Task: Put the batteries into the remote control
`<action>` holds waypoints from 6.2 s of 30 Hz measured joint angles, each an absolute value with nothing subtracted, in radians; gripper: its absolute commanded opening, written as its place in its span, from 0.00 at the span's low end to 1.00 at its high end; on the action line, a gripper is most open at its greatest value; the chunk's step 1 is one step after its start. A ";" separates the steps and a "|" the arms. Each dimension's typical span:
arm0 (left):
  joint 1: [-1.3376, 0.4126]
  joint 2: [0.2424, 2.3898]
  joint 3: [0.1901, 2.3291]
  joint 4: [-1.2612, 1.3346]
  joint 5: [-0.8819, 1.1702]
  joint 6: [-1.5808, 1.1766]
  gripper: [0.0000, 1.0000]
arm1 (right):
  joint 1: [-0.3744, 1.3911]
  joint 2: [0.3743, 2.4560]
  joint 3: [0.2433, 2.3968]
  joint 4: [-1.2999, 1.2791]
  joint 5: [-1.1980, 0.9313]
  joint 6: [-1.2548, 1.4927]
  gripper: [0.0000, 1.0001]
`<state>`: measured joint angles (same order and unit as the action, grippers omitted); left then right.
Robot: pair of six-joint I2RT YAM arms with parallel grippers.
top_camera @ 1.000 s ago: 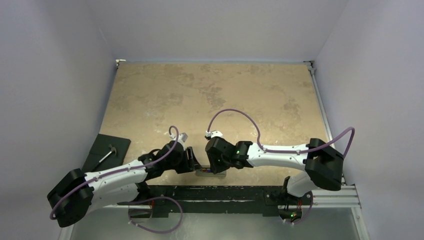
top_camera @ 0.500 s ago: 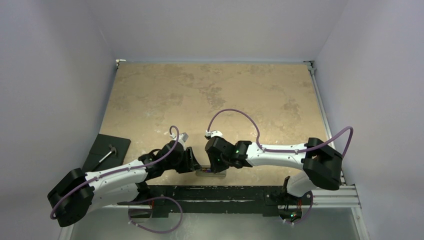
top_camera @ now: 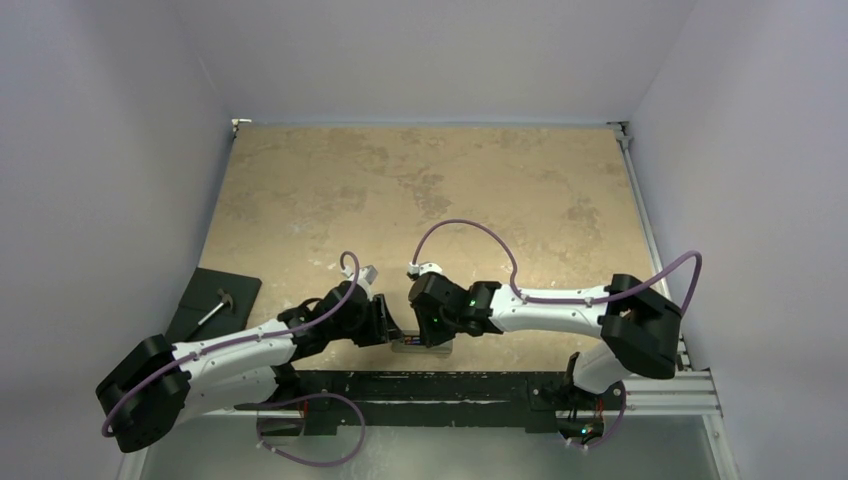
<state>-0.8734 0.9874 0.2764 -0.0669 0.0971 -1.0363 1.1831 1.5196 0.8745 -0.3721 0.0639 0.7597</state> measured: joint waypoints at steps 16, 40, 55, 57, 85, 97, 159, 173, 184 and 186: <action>-0.873 0.987 0.266 -0.058 0.107 -1.037 0.37 | 1.176 1.566 0.881 -0.337 0.028 0.744 0.11; -0.873 0.989 0.265 -0.044 0.108 -1.036 0.38 | 1.191 1.617 0.971 -0.429 0.081 0.694 0.21; -0.873 0.958 0.274 -0.111 0.101 -1.034 0.47 | 1.191 1.464 0.982 -0.488 0.141 0.689 0.35; -0.873 0.949 0.285 -0.133 0.099 -1.031 0.49 | 1.191 1.437 0.975 -0.486 0.146 0.688 0.37; -0.873 1.250 0.489 -0.084 0.093 -0.923 0.53 | 1.191 1.279 0.640 -0.358 0.029 0.752 0.00; -0.874 1.262 0.467 -0.051 0.120 -0.924 0.52 | 1.191 1.403 0.652 -0.300 0.014 0.759 0.00; -0.879 0.956 0.390 -0.263 0.074 -0.983 0.51 | 1.003 1.515 0.987 -0.403 0.194 0.514 0.44; -0.879 0.988 0.402 -0.270 0.074 -0.947 0.52 | 0.942 1.412 0.913 -0.503 0.303 0.614 0.60; -0.879 1.013 0.402 -0.250 0.076 -0.920 0.52 | 0.941 1.396 0.863 -0.584 0.408 0.940 0.53; -0.879 1.015 0.402 -0.247 0.076 -0.918 0.52 | 0.941 1.384 0.848 -0.588 0.413 0.992 0.51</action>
